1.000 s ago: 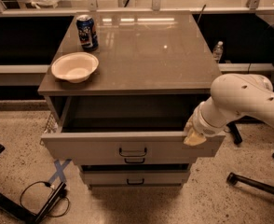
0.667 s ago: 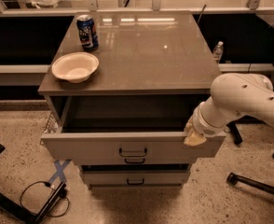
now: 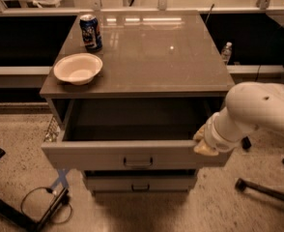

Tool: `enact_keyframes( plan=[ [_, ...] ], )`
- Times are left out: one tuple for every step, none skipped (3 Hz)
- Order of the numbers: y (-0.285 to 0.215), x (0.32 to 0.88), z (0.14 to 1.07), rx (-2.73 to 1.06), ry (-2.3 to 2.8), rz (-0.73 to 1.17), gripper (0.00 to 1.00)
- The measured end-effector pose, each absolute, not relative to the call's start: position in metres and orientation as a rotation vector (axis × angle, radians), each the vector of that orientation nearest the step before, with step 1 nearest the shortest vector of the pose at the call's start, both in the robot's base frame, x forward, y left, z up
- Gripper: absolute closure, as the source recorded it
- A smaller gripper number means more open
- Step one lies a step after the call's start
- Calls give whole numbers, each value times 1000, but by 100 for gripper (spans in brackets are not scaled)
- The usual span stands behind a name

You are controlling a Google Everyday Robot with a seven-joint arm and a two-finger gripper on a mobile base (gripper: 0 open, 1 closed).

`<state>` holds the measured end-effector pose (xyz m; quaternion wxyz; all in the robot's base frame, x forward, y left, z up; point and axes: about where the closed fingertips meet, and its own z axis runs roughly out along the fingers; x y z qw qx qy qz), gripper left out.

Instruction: Open top drawer

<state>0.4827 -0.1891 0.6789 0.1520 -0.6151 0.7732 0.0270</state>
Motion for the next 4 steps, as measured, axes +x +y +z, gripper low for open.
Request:
enact_keyframes(
  plan=[
    [-189,483,679,-1765,2219,78,100],
    [-196,444,682,-1736,2256,119,100],
    [-197,436,683,-1732,2262,129,100],
    [-201,403,685,-1712,2289,174,100]
  ],
)
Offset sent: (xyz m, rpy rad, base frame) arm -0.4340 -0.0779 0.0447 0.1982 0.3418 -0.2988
